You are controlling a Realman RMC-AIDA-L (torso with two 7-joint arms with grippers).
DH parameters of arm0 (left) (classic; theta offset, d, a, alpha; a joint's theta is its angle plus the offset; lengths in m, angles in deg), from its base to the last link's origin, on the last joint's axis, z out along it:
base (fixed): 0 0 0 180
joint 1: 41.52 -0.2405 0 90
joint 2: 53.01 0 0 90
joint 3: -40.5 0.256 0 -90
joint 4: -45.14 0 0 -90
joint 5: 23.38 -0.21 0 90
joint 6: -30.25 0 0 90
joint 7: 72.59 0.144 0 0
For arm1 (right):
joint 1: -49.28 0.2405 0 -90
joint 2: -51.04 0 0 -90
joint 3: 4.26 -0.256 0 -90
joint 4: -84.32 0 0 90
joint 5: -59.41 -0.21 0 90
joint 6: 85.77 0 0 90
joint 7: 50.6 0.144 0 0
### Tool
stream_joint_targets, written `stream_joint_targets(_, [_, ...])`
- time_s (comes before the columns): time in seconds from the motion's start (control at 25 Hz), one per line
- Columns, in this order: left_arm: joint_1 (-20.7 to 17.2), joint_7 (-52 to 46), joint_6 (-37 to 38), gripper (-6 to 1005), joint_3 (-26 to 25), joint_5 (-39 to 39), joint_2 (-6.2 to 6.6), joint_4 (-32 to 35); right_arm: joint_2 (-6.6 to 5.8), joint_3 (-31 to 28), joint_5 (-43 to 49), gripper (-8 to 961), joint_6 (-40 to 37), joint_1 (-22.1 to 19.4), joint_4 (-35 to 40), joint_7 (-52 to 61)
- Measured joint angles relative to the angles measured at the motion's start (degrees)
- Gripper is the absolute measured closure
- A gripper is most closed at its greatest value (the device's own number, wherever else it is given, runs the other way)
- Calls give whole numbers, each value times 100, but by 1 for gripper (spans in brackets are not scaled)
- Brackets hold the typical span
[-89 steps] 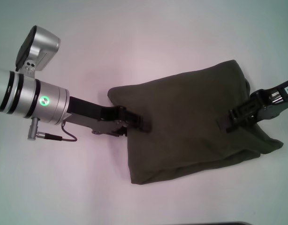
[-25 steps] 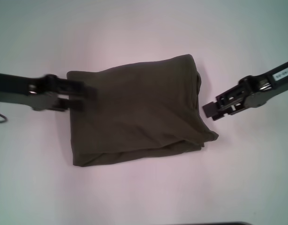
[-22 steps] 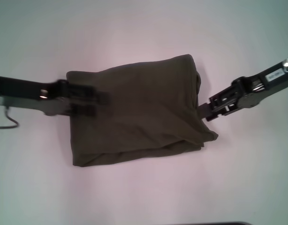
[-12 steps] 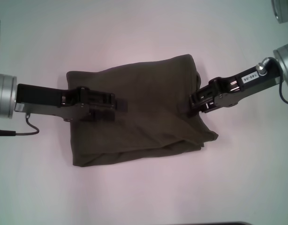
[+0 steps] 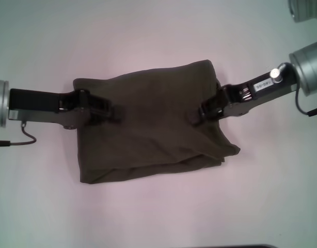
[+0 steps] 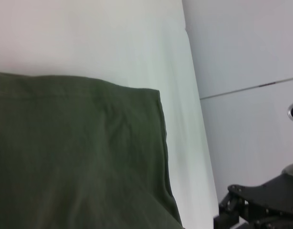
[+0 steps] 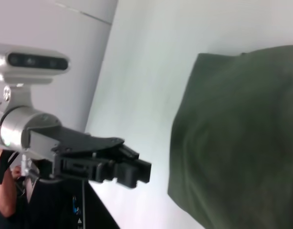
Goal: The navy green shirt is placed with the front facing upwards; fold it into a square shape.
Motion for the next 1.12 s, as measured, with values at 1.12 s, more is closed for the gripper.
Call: stream_joint_targets(1.12, [-88, -18, -134, 996, -10, -43, 101, 100, 130, 984, 25, 954, 1322, 128, -969, 396])
